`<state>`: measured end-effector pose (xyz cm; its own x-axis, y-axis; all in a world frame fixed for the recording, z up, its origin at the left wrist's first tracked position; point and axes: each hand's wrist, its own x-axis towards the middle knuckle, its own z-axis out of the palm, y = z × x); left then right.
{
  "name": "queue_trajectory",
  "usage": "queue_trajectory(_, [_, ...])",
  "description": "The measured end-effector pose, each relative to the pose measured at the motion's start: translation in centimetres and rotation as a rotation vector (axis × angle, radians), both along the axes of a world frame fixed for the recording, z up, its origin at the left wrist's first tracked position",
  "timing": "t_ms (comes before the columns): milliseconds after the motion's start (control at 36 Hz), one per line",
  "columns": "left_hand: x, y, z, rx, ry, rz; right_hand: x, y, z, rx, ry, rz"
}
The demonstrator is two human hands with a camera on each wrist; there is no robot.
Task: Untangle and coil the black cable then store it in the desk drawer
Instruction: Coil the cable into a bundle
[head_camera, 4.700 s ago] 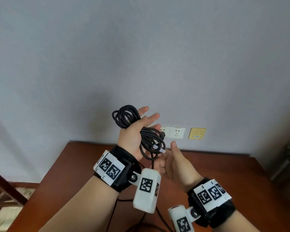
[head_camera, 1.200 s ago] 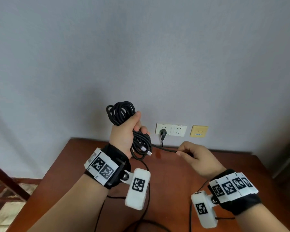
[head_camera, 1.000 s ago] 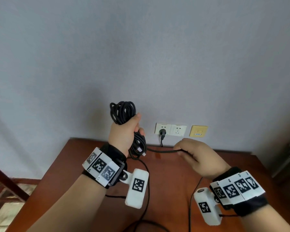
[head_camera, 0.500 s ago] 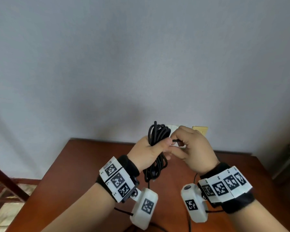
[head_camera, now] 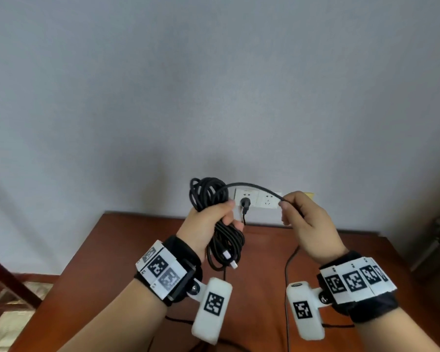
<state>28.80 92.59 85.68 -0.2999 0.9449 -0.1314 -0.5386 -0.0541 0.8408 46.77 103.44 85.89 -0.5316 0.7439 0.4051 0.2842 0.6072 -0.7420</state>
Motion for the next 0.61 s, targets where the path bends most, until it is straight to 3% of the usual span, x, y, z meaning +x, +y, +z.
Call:
queue_trajectory(56, [-0.5, 0.2, 0.2, 0.044, -0.123, 0.017, 0.3, 0.1, -0.6, -0.015, 0.012, -0.021])
queue_trajectory(139, [-0.5, 0.2, 0.7, 0.062, -0.156, 0.012, -0.2, -0.7, -1.0, 0.01, 0.004, 0.007])
queue_trajectory(417, [0.8, 0.7, 0.9, 0.115, -0.025, -0.06, -2.5, -3.0, -0.3, 0.164, -0.197, 0.268])
queue_trajectory(611, [1.0, 0.4, 1.0, 0.068, -0.006, -0.084, -2.6, -2.9, 0.5, 0.057, -0.343, 0.46])
